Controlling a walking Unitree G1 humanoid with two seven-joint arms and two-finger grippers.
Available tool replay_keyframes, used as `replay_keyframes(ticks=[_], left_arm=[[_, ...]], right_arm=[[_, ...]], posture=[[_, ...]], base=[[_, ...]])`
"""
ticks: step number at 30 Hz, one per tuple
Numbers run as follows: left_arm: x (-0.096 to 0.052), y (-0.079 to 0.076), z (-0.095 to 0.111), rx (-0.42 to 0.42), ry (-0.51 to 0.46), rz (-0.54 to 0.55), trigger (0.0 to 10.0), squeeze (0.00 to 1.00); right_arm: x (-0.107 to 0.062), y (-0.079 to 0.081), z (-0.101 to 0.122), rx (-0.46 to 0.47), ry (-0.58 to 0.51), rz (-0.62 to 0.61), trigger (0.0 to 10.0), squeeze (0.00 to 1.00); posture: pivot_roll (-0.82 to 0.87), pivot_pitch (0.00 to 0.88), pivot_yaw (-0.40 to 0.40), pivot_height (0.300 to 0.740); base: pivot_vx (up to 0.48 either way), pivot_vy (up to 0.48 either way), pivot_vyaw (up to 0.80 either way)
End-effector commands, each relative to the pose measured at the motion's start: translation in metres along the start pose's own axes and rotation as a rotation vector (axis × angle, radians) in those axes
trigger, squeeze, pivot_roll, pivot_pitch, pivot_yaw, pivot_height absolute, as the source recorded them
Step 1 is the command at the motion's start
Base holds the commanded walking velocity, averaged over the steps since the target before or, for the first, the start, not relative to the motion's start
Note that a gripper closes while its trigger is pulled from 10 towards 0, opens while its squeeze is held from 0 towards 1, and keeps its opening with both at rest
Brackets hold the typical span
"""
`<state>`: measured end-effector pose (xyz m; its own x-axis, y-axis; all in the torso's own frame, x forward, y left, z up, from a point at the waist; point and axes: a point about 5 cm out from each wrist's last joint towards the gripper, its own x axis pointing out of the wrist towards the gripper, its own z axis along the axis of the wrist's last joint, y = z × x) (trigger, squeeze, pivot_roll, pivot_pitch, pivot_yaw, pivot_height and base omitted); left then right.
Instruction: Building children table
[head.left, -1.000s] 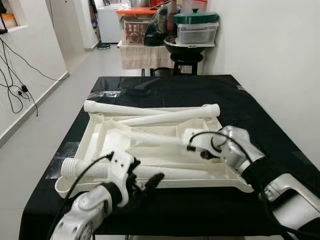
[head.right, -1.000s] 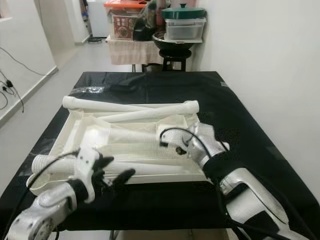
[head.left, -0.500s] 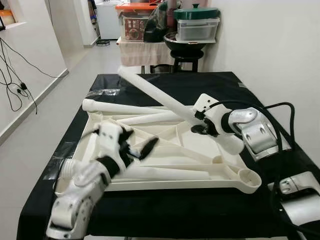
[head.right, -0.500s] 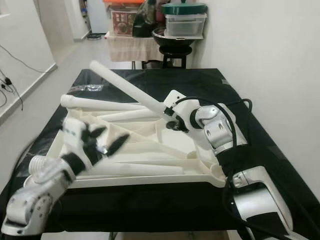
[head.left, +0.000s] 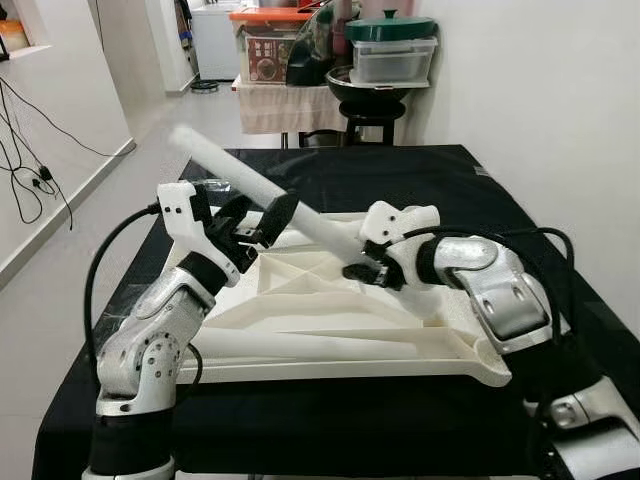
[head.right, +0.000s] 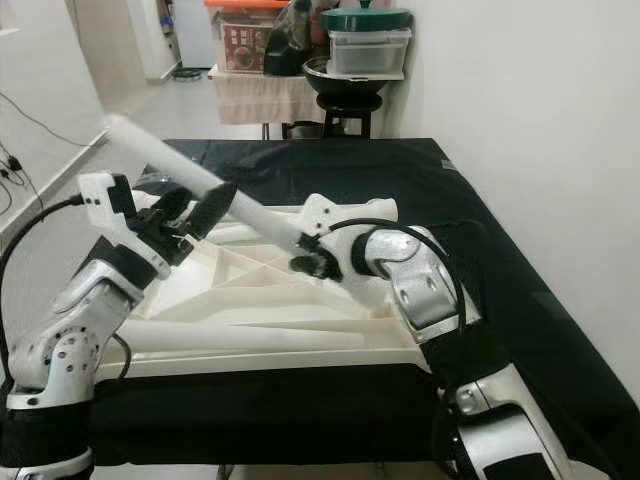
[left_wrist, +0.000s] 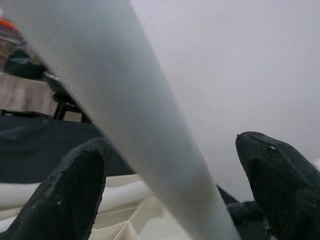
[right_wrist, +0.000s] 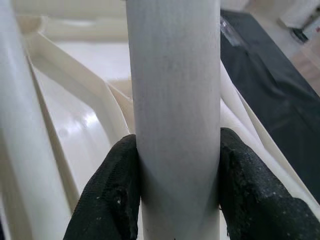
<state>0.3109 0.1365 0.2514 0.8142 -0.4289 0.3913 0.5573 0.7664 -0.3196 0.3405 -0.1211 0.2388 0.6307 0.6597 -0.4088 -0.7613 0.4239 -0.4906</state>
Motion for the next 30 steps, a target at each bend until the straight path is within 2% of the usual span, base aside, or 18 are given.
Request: replay_keyframes(ticks=[1,5,6,8,9,13,15,16,18,20,22,23,25,26,27,29,30], left_arm=[[0.003,0.001,0.002,-0.02,-0.031,-0.013,10.0,0.0],[0.007,0.001,0.005,-0.034,-0.05,-0.026,10.0,0.0],[0.009,0.001,0.008,-0.035,-0.069,-0.033,4.1,0.0],[0.011,0.002,0.01,-0.038,-0.082,-0.039,4.1,0.0],[0.014,0.0,0.014,-0.046,-0.107,-0.072,0.0,0.0],[0.016,-0.003,0.021,-0.052,-0.133,-0.101,0.0,0.0],[0.019,-0.005,0.025,-0.052,-0.148,-0.126,0.0,0.0],[0.019,-0.005,0.025,-0.052,-0.148,-0.126,0.0,0.0],[0.02,-0.007,0.029,-0.049,-0.156,-0.151,0.0,0.0],[0.02,-0.007,0.03,-0.056,-0.16,-0.166,0.0,0.0],[0.021,-0.009,0.031,-0.054,-0.157,-0.189,0.0,0.0],[0.022,-0.011,0.032,-0.054,-0.154,-0.214,0.0,0.0],[0.023,-0.012,0.033,-0.054,-0.153,-0.232,0.0,0.0],[0.025,-0.014,0.035,-0.046,-0.152,-0.258,0.0,0.0],[0.03,-0.017,0.039,-0.036,-0.153,-0.286,0.0,0.0],[0.039,-0.025,0.045,-0.025,-0.155,-0.347,0.0,0.0],[0.039,-0.025,0.045,-0.025,-0.155,-0.347,0.0,0.0]], right_arm=[[-0.003,0.004,0.006,0.009,-0.045,0.024,10.0,0.0],[-0.005,0.007,0.01,0.015,-0.073,0.033,10.0,0.0],[-0.005,0.009,0.011,0.015,-0.081,0.042,10.0,0.0],[-0.006,0.011,0.011,0.014,-0.086,0.047,10.0,0.0],[-0.006,0.014,0.012,0.028,-0.096,0.054,10.0,0.0],[-0.003,0.014,0.011,0.067,-0.106,0.042,10.0,0.0],[0.0,0.014,0.01,0.128,-0.126,0.013,10.0,0.0],[0.0,0.014,0.01,0.128,-0.126,0.013,10.0,0.0],[0.004,0.012,0.01,0.2,-0.169,-0.039,10.0,0.0],[0.005,0.011,0.011,0.224,-0.211,-0.08,10.0,0.0],[0.005,0.011,0.012,0.226,-0.246,-0.123,10.0,0.0],[0.005,0.009,0.015,0.199,-0.293,-0.186,10.0,0.0],[0.005,0.009,0.016,0.18,-0.324,-0.228,10.0,0.0],[0.007,0.009,0.014,0.21,-0.339,-0.259,10.0,0.0],[0.01,0.011,0.014,0.243,-0.367,-0.249,10.0,1.0],[0.016,0.024,0.015,0.264,-0.393,-0.161,10.0,1.0],[0.016,0.024,0.015,0.264,-0.393,-0.161,10.0,1.0]], posture=[[-0.14,0.0,0.0,0.74],[-0.14,0.0,0.003,0.74],[-0.15,0.0,0.005,0.74],[-0.15,0.0,0.005,0.74],[-0.15,0.0,0.005,0.74],[-0.15,0.0,0.002,0.74],[-0.15,0.0,-0.002,0.74],[-0.15,0.0,-0.002,0.74],[-0.16,0.0,-0.003,0.74],[-0.16,0.0,-0.003,0.74],[-0.16,0.0,-0.002,0.74],[-0.16,0.0,-0.002,0.74],[-0.16,0.0,-0.002,0.74],[-0.16,0.0,0.001,0.74],[-0.15,0.0,0.002,0.74],[-0.15,0.0,0.002,0.74],[-0.15,0.0,0.002,0.74]], base=[[0.0,0.0,0.0],[0.0,0.0,0.0],[0.0,0.0,0.0],[0.0,0.0,0.0],[0.0,0.0,0.0],[0.0,0.0,0.0],[0.0,0.0,0.0],[0.0,0.0,0.0],[0.0,0.0,0.0],[0.0,0.0,0.0],[0.0,0.0,0.0],[0.0,0.0,0.0],[0.0,0.0,0.0],[0.0,0.0,0.0],[0.0,0.0,0.0],[0.0,0.0,0.0],[0.0,0.0,0.0]])
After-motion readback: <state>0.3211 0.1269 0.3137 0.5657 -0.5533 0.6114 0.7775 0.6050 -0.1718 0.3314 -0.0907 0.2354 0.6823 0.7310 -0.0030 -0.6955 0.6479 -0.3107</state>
